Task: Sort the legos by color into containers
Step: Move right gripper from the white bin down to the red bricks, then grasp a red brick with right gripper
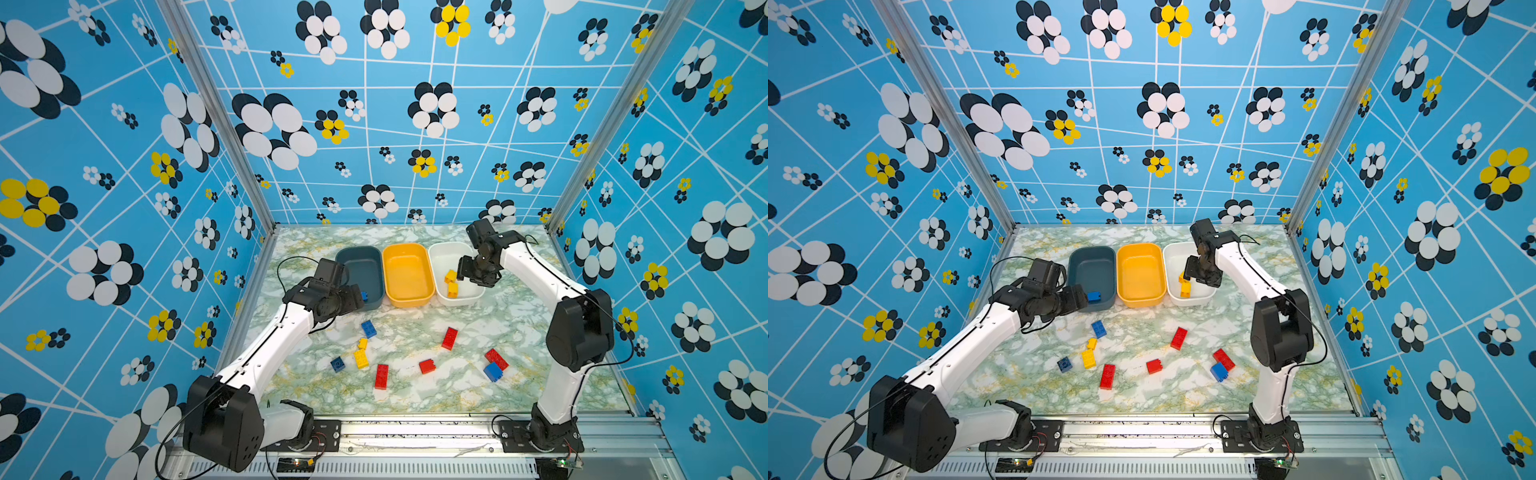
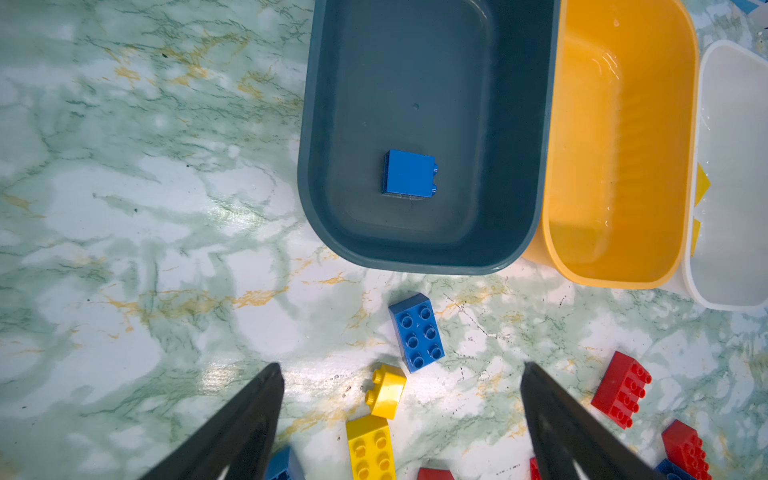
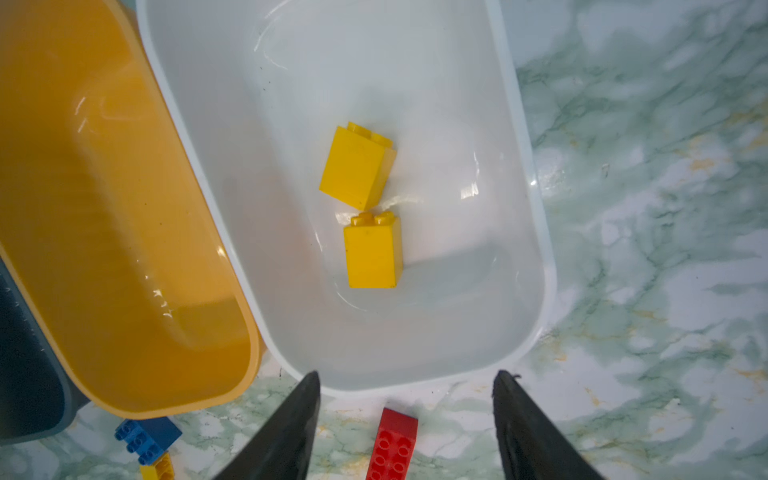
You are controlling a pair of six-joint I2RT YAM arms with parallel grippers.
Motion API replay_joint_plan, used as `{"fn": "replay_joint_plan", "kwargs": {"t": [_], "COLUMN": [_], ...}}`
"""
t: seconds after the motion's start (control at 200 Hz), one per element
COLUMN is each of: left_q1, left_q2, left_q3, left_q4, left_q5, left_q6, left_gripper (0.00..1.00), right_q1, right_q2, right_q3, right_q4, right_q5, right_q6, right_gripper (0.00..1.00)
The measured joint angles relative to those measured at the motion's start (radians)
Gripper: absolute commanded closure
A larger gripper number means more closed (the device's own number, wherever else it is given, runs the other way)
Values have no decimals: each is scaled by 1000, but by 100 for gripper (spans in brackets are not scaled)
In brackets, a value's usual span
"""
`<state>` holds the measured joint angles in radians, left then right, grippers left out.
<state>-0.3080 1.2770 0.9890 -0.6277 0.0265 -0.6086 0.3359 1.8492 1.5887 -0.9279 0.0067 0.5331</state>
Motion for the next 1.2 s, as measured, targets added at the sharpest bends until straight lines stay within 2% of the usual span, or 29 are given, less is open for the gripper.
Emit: {"fn": "replay_joint_plan", "kwargs": {"t": [0.24,0.55,0.8,1.204], "left_q1": [0,0,0,0], "left_q2": [5,7,10,10], "left_q3": [0,0,0,0], "left_q4": [2,4,5,7], "left_q5": [3,8,11,15], "left_q6": [3,8,10,11], "left_gripper": [9,9,9,9], "right_q1": [0,1,5,39], "right_q2": [-146,-320,-343,-362], "right_q3": [-230,-470,-638,-762], "right_q4": [5,27,50,71], "right_q5": [-2,-2,-2,23], "right_q6": [22,39,33,28], "right_gripper": [29,31,32,34]}}
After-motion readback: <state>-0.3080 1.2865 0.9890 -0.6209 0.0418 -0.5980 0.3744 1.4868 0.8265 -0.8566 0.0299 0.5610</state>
